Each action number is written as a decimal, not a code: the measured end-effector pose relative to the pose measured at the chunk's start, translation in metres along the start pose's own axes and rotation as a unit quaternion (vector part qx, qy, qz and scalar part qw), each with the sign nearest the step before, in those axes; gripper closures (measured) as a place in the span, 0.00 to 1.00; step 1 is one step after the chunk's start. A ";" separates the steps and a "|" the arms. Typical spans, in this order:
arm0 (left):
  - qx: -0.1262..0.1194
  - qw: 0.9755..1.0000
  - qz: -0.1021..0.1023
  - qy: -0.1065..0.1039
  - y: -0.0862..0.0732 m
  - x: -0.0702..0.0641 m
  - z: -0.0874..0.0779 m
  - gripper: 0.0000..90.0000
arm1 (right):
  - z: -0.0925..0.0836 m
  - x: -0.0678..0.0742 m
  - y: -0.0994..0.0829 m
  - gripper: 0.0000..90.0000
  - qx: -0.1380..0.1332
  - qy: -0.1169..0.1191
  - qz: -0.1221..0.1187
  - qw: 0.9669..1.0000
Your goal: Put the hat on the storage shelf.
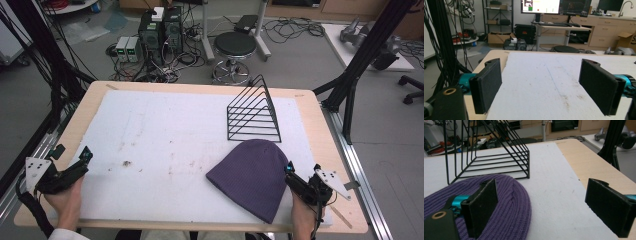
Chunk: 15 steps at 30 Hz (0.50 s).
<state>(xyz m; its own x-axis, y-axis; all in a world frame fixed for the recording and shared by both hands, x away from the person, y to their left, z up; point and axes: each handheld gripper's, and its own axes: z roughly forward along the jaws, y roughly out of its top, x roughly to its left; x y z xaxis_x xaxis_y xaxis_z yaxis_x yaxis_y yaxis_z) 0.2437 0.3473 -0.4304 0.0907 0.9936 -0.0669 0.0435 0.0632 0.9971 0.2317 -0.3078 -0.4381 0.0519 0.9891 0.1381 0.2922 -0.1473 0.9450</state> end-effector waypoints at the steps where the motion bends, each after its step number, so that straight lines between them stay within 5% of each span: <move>1: 0.000 1.000 0.000 0.000 0.000 0.000 0.000 0.21 | 0.000 0.000 0.000 0.11 0.000 0.000 0.000 1.000; 15: -0.011 1.000 -0.005 -0.001 0.000 0.001 -0.001 0.22 | 0.001 0.002 0.000 0.11 0.000 0.003 -0.012 1.000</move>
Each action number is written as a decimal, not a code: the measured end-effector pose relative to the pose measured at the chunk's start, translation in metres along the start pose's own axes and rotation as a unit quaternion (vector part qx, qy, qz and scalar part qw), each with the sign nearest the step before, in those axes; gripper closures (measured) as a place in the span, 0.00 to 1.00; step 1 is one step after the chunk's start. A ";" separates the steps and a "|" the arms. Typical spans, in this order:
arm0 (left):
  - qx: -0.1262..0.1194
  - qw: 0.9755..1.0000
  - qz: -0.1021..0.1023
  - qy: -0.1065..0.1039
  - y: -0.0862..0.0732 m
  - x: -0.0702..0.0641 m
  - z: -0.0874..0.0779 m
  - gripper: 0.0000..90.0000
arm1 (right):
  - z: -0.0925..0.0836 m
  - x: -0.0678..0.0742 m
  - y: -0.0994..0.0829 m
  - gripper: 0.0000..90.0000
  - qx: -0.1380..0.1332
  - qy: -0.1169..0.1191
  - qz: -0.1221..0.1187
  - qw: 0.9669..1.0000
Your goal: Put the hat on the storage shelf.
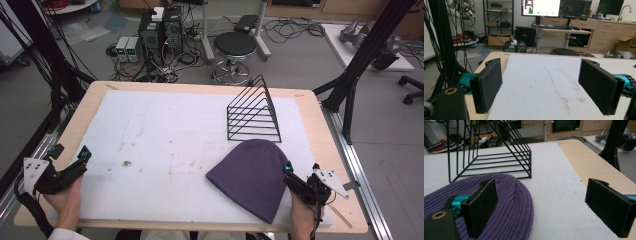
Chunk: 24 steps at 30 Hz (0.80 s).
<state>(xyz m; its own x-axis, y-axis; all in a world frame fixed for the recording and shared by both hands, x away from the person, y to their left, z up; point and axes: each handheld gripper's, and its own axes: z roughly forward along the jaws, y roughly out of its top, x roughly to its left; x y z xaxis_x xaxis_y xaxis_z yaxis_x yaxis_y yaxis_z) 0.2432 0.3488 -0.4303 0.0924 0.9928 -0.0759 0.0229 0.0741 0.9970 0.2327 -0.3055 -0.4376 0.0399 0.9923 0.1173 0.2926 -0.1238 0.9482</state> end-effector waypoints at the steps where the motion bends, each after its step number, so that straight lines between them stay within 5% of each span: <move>1: 0.004 1.000 -0.001 -0.001 0.000 0.000 0.001 0.22 | 0.000 0.000 0.000 0.11 0.000 0.000 0.000 1.000; 16: 0.010 1.000 -0.001 -0.017 -0.002 -0.003 0.006 0.22 | 0.004 0.005 0.001 0.11 0.009 0.012 -0.016 1.000; 24: 0.015 1.000 0.007 -0.025 -0.003 -0.008 0.011 0.22 | 0.017 0.012 0.002 0.11 0.046 0.015 -0.040 0.998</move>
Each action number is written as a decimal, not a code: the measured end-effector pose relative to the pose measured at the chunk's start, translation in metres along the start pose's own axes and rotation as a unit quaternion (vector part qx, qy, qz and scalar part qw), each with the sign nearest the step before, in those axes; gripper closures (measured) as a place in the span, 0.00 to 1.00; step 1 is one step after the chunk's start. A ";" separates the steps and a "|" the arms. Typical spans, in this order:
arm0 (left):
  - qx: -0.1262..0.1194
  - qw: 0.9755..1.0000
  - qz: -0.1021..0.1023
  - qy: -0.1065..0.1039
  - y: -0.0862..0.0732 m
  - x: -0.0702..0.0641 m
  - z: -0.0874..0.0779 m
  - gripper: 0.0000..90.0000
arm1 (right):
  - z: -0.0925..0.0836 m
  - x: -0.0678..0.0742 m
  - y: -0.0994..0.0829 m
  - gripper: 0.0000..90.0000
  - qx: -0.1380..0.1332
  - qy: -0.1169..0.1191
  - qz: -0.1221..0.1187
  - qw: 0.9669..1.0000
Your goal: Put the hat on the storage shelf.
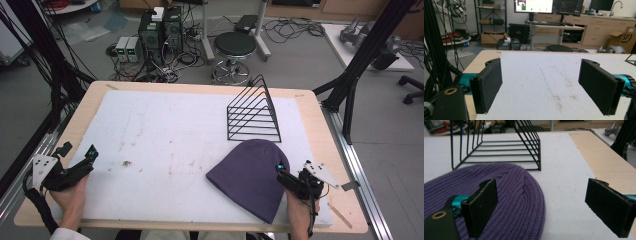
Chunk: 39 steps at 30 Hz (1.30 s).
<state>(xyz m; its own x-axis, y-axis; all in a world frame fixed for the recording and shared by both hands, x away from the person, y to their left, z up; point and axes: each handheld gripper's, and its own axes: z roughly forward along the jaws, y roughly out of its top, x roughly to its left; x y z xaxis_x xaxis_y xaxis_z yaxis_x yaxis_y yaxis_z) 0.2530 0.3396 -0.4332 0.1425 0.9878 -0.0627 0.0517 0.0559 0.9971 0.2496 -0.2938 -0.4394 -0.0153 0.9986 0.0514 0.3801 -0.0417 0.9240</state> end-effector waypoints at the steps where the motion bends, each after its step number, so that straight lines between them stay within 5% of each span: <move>1: 0.001 1.000 -0.001 -0.001 0.000 0.000 0.000 0.22 | 0.001 0.001 0.000 0.11 0.006 -0.002 -0.004 1.000; 13: 0.007 1.000 0.001 -0.008 -0.001 -0.003 0.002 0.22 | 0.016 0.006 0.006 0.12 0.070 0.004 -0.008 0.998; 24: 0.009 1.000 -0.002 -0.008 -0.002 -0.003 0.003 0.22 | 0.031 0.010 0.008 0.18 0.125 0.029 -0.014 0.992; 39: 0.009 1.000 0.000 -0.007 -0.002 -0.002 0.003 0.22 | 0.045 0.014 0.008 0.20 0.177 0.026 0.007 0.984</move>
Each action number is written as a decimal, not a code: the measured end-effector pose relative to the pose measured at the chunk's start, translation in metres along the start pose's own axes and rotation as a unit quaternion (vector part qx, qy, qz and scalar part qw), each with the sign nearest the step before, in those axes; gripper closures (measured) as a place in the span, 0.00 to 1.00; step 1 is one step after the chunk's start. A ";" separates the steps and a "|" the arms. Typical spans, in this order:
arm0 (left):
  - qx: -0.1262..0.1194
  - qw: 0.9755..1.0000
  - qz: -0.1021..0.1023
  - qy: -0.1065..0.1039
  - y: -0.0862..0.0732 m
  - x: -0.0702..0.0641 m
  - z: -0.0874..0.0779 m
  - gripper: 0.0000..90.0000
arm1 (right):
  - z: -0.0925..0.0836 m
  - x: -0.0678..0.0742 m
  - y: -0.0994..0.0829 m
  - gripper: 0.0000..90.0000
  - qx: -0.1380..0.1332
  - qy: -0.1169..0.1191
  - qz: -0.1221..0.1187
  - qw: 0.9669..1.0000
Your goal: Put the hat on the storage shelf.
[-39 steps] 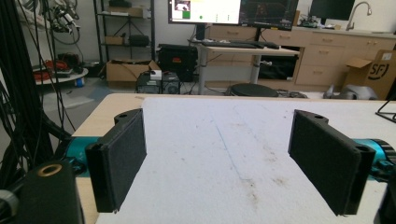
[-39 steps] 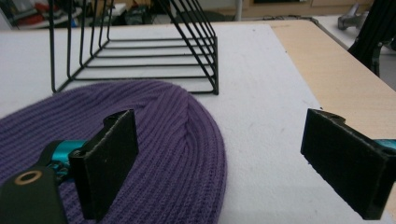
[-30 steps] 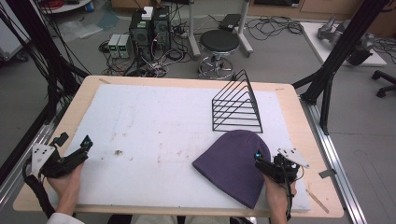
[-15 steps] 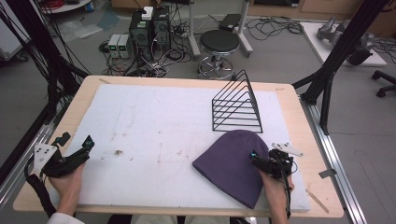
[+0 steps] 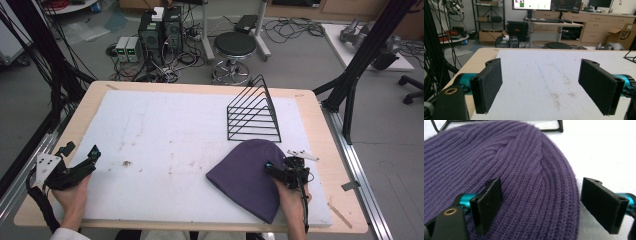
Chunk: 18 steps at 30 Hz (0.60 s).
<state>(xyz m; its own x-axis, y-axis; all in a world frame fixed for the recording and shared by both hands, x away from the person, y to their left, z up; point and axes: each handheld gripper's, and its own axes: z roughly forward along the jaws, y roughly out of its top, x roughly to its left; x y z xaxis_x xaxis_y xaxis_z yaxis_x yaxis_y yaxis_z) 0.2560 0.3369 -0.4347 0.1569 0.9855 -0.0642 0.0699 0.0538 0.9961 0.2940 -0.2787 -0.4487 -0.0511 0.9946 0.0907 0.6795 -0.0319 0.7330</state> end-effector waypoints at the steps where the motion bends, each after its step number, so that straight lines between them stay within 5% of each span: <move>1: 0.000 1.000 0.001 0.001 0.000 0.000 0.000 0.22 | 0.000 0.001 0.000 0.21 0.005 0.000 0.003 1.000; 9: -0.001 1.000 0.000 0.002 0.000 0.000 0.000 0.22 | 0.001 0.005 0.002 0.31 0.007 -0.001 0.006 1.000; 18: -0.001 1.000 0.001 0.006 0.000 0.001 0.000 0.22 | 0.000 0.005 0.004 0.70 0.000 0.019 0.023 1.000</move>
<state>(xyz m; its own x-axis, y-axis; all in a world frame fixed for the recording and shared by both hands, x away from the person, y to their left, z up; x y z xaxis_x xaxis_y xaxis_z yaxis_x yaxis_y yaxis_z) 0.2559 0.3381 -0.4347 0.1443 0.9876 -0.0616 0.0682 0.0522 0.9963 0.2964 -0.2735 -0.4451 -0.0477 0.9877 0.1490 0.6813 -0.0769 0.7280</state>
